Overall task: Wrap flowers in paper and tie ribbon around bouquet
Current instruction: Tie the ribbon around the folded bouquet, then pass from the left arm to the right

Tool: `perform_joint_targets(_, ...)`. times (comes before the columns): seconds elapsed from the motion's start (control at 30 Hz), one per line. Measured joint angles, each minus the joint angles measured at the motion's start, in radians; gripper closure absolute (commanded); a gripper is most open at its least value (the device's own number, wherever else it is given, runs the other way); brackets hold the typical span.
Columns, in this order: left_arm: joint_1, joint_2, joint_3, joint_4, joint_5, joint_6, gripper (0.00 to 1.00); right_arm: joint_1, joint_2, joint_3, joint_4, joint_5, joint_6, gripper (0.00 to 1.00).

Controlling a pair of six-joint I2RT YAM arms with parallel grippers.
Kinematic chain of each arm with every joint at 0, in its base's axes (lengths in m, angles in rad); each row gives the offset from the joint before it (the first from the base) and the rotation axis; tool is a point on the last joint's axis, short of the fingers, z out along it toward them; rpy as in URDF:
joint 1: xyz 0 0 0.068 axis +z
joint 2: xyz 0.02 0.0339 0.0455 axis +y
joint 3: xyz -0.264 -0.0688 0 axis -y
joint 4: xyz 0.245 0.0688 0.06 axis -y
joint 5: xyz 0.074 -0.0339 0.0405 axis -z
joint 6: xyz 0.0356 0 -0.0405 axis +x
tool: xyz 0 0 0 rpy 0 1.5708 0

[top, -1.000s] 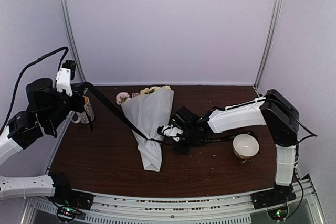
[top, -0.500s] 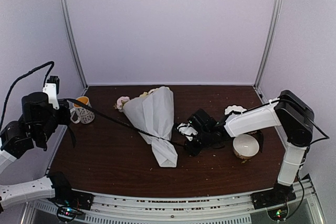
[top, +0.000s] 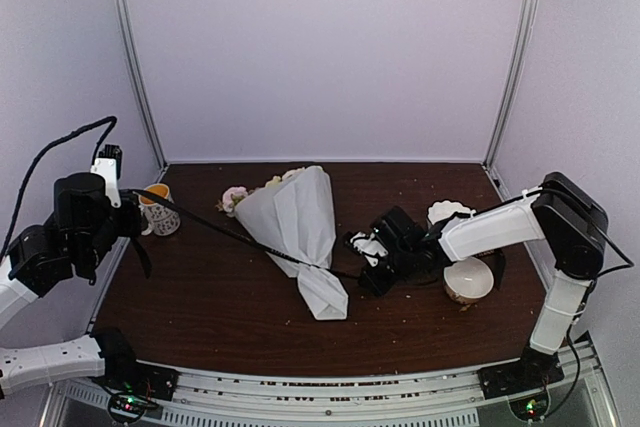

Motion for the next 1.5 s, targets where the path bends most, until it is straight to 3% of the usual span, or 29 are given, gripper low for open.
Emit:
perform_joint_targets(0.47, 0.053, -0.043, -0.001, -0.002, 0.085, 0.037, 1.00, -0.008, -0.011, -0.034, 0.048, -0.053, 0.019, 0.98)
perform_joint_targets(0.63, 0.070, 0.055, -0.001, 0.127, 0.288, 0.080, 1.00, -0.016, -0.102, -0.093, -0.028, -0.100, -0.035, 0.53)
perform_joint_targets(0.87, 0.004, 0.172, 0.021, 0.305, 0.625, 0.167, 1.00, -0.013, -0.272, -0.093, -0.131, -0.195, -0.135, 0.34)
perform_joint_targets(1.03, -0.051, 0.186, 0.082, 0.386, 0.798, 0.223, 1.00, -0.004, -0.300, 0.070, -0.139, -0.288, -0.161, 0.26)
perform_joint_targets(1.2, -0.056, 0.208, 0.158, 0.435, 0.864, 0.243, 1.00, 0.069, -0.170, 0.333, -0.100, -0.341, -0.173, 0.16)
perform_joint_targets(1.33, -0.056, 0.229, 0.193, 0.443, 0.882, 0.247, 1.00, 0.135, -0.035, 0.495, -0.083, -0.358, -0.186, 0.16)
perform_joint_targets(1.5, -0.056, 0.257, 0.194, 0.466, 0.920, 0.254, 1.00, 0.168, 0.051, 0.533, -0.072, -0.379, -0.182, 0.22)
